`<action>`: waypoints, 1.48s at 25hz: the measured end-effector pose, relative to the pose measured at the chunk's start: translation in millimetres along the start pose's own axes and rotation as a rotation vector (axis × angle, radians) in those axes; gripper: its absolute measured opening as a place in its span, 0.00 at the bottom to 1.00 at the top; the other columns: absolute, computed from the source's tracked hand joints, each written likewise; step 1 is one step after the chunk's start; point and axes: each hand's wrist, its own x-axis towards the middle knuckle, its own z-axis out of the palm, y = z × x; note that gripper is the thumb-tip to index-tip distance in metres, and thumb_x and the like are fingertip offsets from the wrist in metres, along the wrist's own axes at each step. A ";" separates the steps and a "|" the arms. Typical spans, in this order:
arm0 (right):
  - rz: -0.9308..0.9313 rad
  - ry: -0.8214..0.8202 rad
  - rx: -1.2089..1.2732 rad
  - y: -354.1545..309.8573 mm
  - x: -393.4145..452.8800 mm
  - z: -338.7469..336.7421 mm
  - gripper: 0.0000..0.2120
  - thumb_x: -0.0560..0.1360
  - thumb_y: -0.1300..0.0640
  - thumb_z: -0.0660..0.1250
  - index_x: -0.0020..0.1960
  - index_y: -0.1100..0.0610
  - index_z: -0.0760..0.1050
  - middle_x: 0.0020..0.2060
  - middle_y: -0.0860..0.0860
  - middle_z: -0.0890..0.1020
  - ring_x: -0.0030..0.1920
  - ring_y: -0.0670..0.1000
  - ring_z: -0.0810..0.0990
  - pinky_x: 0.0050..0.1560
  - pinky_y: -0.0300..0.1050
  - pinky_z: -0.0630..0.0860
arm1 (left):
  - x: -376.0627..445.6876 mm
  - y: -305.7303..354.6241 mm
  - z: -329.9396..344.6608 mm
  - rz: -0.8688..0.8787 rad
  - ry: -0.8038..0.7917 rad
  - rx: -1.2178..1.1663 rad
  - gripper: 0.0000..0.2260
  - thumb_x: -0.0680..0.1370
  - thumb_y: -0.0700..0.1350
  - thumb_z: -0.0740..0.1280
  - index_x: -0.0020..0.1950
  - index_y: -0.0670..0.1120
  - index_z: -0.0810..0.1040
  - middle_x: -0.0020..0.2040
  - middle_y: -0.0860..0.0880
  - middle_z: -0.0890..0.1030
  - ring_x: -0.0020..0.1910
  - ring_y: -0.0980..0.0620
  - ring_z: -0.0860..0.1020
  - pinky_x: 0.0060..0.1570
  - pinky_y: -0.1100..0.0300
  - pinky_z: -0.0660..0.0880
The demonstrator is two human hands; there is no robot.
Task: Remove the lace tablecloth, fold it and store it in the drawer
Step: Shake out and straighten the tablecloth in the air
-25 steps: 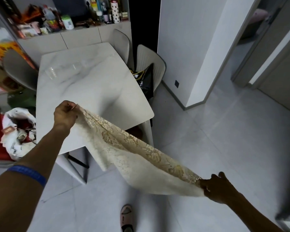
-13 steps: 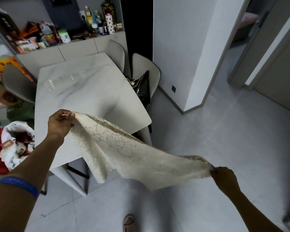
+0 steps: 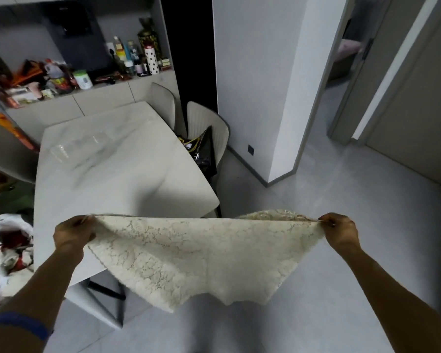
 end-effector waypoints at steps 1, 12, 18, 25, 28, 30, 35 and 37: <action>-0.001 -0.007 -0.018 -1.1 1.5 -3.3 0.10 0.74 0.68 0.64 0.47 0.61 0.84 0.48 0.59 0.85 0.49 0.60 0.81 0.52 0.44 0.75 | 0.1 1.5 1.4 0.016 -0.018 -0.033 0.10 0.75 0.39 0.73 0.55 0.36 0.81 0.42 0.41 0.79 0.32 0.48 0.74 0.26 0.71 0.77; 0.219 -0.333 0.811 30.1 13.8 -21.0 0.10 0.77 0.68 0.64 0.43 0.59 0.80 0.40 0.53 0.85 0.42 0.51 0.84 0.43 0.40 0.82 | -4.3 22.6 -18.5 0.255 -0.431 0.041 0.11 0.77 0.38 0.69 0.39 0.50 0.86 0.34 0.58 0.84 0.37 0.58 0.78 0.39 0.64 0.74; 0.217 -0.645 0.906 17.1 18.8 -14.7 0.04 0.69 0.64 0.72 0.44 0.60 0.83 0.39 0.55 0.85 0.40 0.53 0.84 0.41 0.42 0.82 | -17.9 34.4 -0.8 0.195 -0.794 0.226 0.06 0.76 0.43 0.70 0.47 0.46 0.87 0.46 0.49 0.87 0.46 0.53 0.82 0.52 0.56 0.74; 0.478 0.191 0.904 -2.1 27.0 -4.0 0.04 0.73 0.59 0.74 0.47 0.57 0.82 0.41 0.53 0.82 0.37 0.52 0.79 0.39 0.38 0.79 | -34.1 29.7 31.4 0.269 -0.235 -0.113 0.07 0.77 0.37 0.69 0.40 0.44 0.82 0.25 0.58 0.80 0.29 0.56 0.76 0.33 0.64 0.76; 0.446 0.035 0.940 1.3 20.3 -1.7 0.12 0.74 0.59 0.72 0.56 0.61 0.81 0.53 0.56 0.83 0.51 0.57 0.81 0.58 0.53 0.78 | -38.5 23.4 42.9 0.260 -0.269 -0.102 0.07 0.77 0.35 0.70 0.39 0.44 0.81 0.24 0.59 0.80 0.26 0.61 0.76 0.29 0.70 0.74; 0.445 0.002 0.897 1.9 15.2 -3.4 0.10 0.72 0.61 0.74 0.53 0.62 0.82 0.50 0.58 0.84 0.50 0.59 0.82 0.53 0.53 0.80 | -40.8 20.7 43.7 0.284 -0.293 -0.112 0.10 0.76 0.35 0.71 0.37 0.48 0.83 0.26 0.59 0.81 0.28 0.59 0.76 0.28 0.72 0.73; 0.283 -0.269 0.653 -20.1 -9.7 13.3 0.05 0.68 0.62 0.77 0.36 0.59 0.83 0.30 0.52 0.84 0.34 0.55 0.81 0.31 0.42 0.81 | -68.2 29.3 70.7 0.412 -0.722 0.205 0.07 0.74 0.31 0.71 0.39 0.42 0.83 0.34 0.48 0.83 0.34 0.53 0.77 0.34 0.66 0.73; 0.280 -0.286 0.632 -36.6 -25.2 26.9 0.06 0.69 0.62 0.76 0.35 0.60 0.82 0.31 0.55 0.83 0.35 0.56 0.81 0.36 0.48 0.83 | -89.9 34.0 90.7 0.411 -0.780 0.234 0.07 0.75 0.31 0.70 0.42 0.40 0.76 0.30 0.43 0.76 0.32 0.50 0.70 0.30 0.63 0.67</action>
